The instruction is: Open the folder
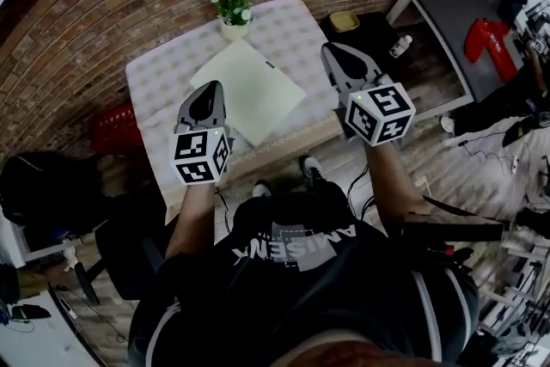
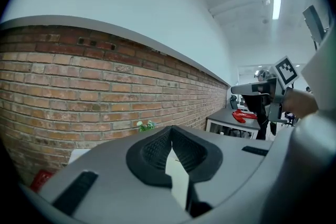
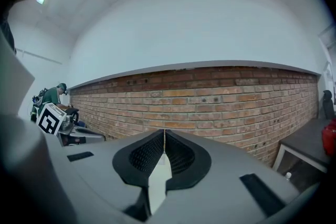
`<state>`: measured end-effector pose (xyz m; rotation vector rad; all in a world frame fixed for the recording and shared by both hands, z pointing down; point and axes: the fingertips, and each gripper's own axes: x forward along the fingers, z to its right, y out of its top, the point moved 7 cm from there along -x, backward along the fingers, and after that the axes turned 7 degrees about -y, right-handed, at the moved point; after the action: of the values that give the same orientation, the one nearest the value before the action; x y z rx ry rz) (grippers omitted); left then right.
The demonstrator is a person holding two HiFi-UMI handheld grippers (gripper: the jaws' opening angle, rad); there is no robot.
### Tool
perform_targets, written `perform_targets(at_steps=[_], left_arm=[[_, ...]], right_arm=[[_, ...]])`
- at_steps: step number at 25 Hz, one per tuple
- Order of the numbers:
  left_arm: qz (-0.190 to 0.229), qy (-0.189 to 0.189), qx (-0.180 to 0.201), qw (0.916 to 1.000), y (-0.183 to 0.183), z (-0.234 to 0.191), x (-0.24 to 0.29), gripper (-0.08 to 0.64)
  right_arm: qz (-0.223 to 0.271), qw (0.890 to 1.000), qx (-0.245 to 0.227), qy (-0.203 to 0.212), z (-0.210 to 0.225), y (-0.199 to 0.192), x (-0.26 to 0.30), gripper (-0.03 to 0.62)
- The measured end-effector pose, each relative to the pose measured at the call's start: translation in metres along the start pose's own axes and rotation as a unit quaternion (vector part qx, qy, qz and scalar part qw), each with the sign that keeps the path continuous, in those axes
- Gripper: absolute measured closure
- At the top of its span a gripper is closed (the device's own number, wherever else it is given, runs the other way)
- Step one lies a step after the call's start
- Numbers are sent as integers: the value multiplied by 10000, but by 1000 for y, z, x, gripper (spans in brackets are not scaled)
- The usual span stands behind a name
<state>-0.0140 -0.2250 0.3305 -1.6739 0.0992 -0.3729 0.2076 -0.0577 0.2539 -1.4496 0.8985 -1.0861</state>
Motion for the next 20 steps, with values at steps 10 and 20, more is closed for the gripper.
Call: perform_targets(at_steps=[10, 20], left_arm=[[11, 668, 17, 9978, 13, 24, 34, 548], [-266, 1316, -136, 9909, 1, 34, 53, 548]], right_arm=[[-76, 9972, -51, 741, 56, 6, 43, 549], [-296, 9878, 85, 1528, 85, -14, 97, 549]])
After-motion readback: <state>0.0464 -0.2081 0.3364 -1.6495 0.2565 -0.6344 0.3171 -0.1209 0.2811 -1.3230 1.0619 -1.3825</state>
